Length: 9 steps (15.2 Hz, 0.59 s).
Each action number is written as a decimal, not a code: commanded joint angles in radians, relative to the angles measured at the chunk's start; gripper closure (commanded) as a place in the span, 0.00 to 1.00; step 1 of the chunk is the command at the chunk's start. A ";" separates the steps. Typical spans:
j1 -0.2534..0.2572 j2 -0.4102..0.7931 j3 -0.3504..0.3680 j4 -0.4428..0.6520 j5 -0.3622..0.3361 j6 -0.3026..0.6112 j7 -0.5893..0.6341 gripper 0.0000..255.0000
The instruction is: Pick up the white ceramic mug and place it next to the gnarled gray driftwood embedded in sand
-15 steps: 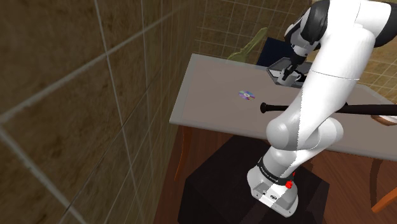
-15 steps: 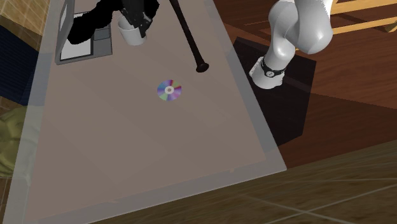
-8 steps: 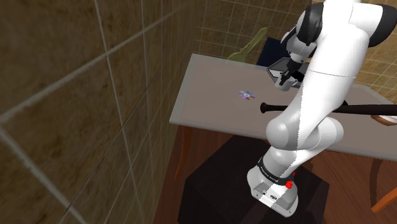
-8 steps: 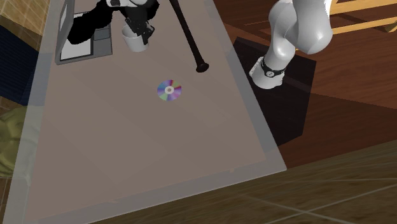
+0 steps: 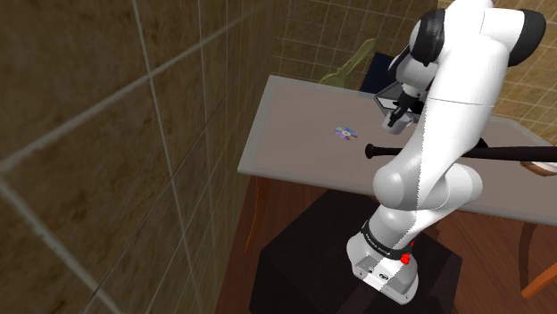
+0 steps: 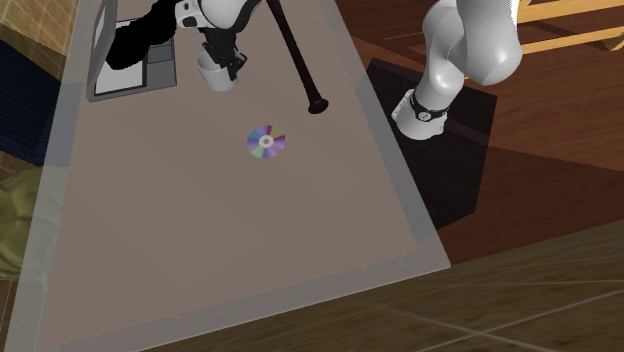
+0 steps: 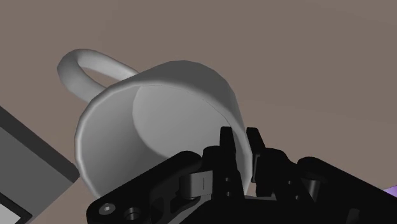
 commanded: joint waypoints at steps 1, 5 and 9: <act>-0.002 0.004 0.002 -0.002 0.004 0.006 -0.003 1.00; -0.002 0.004 0.002 -0.002 0.004 0.006 -0.003 1.00; -0.002 0.004 0.002 -0.002 0.005 0.006 -0.003 0.00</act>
